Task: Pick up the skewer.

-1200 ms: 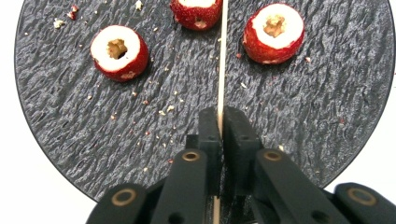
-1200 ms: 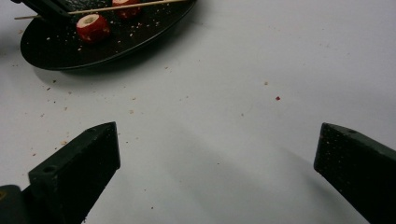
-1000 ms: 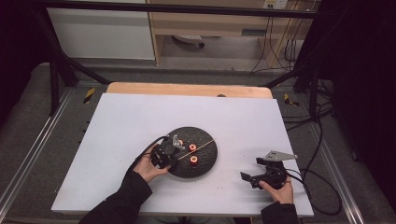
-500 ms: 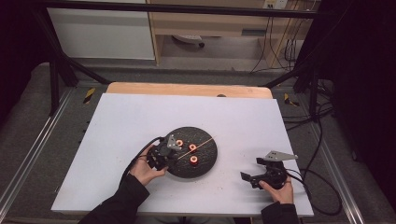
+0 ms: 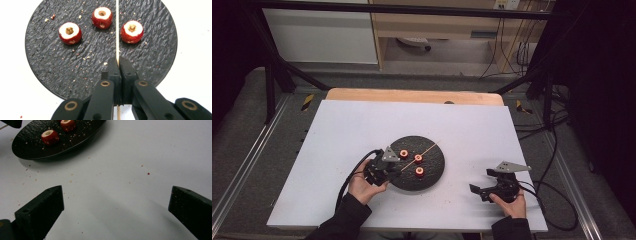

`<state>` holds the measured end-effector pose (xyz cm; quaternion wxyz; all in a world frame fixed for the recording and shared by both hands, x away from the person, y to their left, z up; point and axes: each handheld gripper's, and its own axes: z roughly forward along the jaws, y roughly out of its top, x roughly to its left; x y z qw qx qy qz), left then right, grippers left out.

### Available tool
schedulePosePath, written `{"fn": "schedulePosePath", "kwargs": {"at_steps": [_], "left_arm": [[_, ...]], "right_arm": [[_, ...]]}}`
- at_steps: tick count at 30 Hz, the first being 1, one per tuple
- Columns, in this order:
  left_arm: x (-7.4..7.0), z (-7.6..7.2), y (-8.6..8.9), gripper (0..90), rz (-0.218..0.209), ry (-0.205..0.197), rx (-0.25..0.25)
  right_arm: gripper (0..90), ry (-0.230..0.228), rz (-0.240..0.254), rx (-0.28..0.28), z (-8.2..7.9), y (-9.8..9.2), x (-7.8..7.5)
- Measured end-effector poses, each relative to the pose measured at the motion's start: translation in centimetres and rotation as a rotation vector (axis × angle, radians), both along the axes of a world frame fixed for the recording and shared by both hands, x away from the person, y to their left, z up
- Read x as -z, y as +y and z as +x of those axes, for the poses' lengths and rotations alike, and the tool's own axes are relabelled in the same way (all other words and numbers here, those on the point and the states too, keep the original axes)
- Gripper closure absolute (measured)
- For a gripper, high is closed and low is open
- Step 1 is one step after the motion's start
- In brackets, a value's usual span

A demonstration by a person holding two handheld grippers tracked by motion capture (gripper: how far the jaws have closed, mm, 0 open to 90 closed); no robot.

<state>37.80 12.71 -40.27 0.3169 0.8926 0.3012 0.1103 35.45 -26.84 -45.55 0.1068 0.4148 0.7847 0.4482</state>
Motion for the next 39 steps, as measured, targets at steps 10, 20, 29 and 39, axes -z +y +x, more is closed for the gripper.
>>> {"fn": "schedulePosePath", "kwargs": {"at_steps": [10, 20, 29, 39], "left_arm": [[-0.2, -1.0, 0.5, 88.4, -0.031, -0.049, -0.04], [0.3, -3.0, 4.1, 88.3, -0.119, -0.096, -0.112], [1.4, -4.5, 6.8, 88.3, -0.172, -0.126, -0.114], [2.4, -5.1, 8.0, 88.3, -0.212, -0.128, -0.1]], "right_arm": [[0.8, 0.01, 0.009, -0.003, -0.1, 0.0, -0.1], [0.6, -0.01, 0.036, -0.002, -0.2, 0.8, -0.8], [0.5, -0.019, 0.033, -0.009, 0.1, 2.6, -1.5], [0.6, -0.022, 0.008, -0.027, 0.5, 6.1, -3.3]]}}
